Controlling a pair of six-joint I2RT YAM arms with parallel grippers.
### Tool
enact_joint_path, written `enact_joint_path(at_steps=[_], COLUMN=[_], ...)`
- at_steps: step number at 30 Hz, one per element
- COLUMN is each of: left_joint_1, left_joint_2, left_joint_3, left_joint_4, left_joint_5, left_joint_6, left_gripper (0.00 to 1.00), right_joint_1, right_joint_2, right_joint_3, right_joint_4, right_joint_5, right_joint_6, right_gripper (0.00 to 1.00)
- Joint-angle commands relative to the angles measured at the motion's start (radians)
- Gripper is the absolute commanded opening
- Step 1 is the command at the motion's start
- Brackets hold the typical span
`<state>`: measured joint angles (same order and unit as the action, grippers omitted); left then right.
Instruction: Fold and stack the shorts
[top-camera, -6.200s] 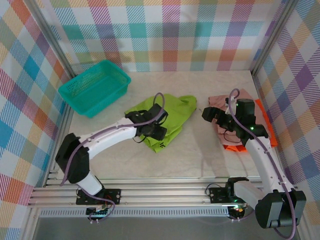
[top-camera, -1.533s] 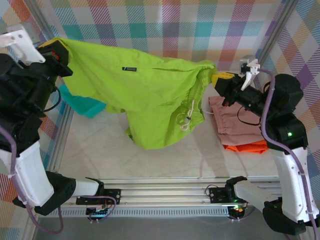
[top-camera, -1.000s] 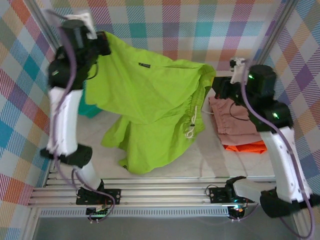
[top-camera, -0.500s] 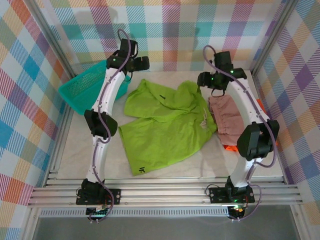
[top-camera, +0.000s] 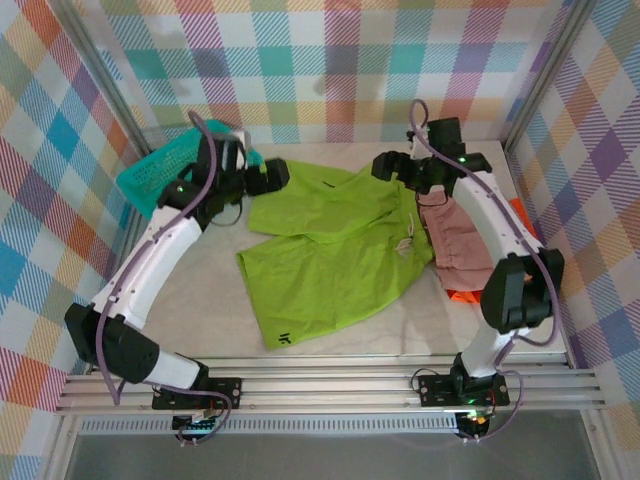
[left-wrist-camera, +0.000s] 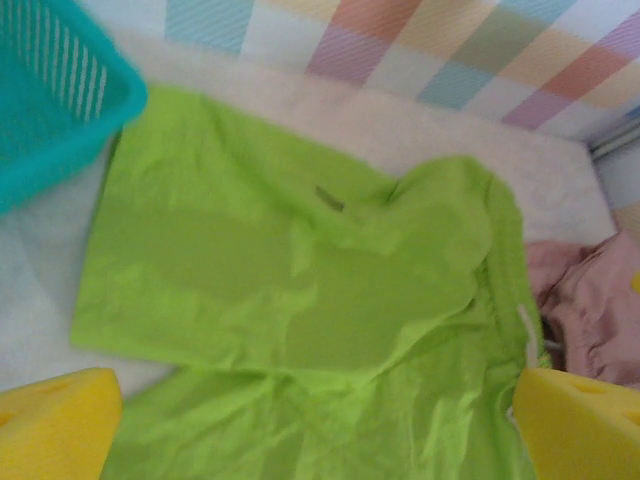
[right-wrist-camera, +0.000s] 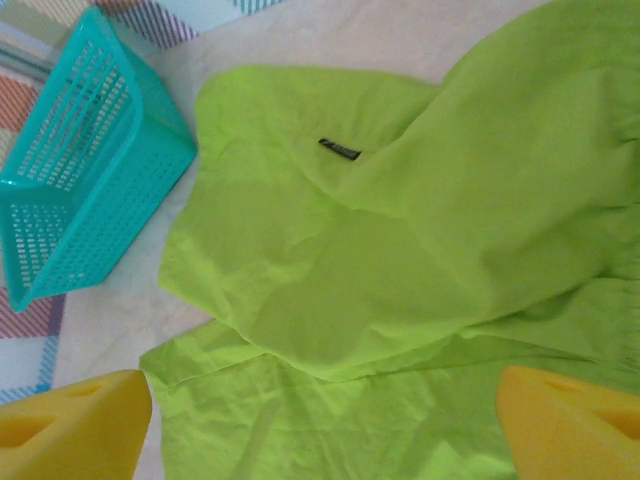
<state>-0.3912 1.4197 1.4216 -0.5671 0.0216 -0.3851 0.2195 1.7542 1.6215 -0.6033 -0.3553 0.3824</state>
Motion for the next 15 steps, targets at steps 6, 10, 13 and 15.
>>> enact_joint_path(at_steps=[6, 10, 13, 15], left_joint_1=[-0.165, -0.228, -0.251, -0.267], left_joint_2=[-0.109, -0.135, -0.122, -0.108], left_joint_3=[-0.469, -0.603, -0.654, -0.686], left_joint_4=[0.211, 0.268, 0.27, 0.281], left_joint_5=[-0.049, -0.095, -0.12, -0.129], left_joint_6=[-0.229, -0.285, -0.304, -0.319], left_gripper=[1.0, 1.0, 1.0, 1.0], right_joint_1=[0.036, 0.038, 0.038, 0.037], right_joint_2=[0.351, 0.502, 0.6, 0.67], right_joint_3=[0.259, 0.406, 0.511, 0.592], right_joint_4=[0.058, 0.057, 0.06, 0.038], right_joint_5=[-0.13, -0.121, -0.117, -0.108], right_joint_6=[0.124, 0.154, 0.175, 0.185], right_gripper=[0.9, 0.9, 0.9, 0.9])
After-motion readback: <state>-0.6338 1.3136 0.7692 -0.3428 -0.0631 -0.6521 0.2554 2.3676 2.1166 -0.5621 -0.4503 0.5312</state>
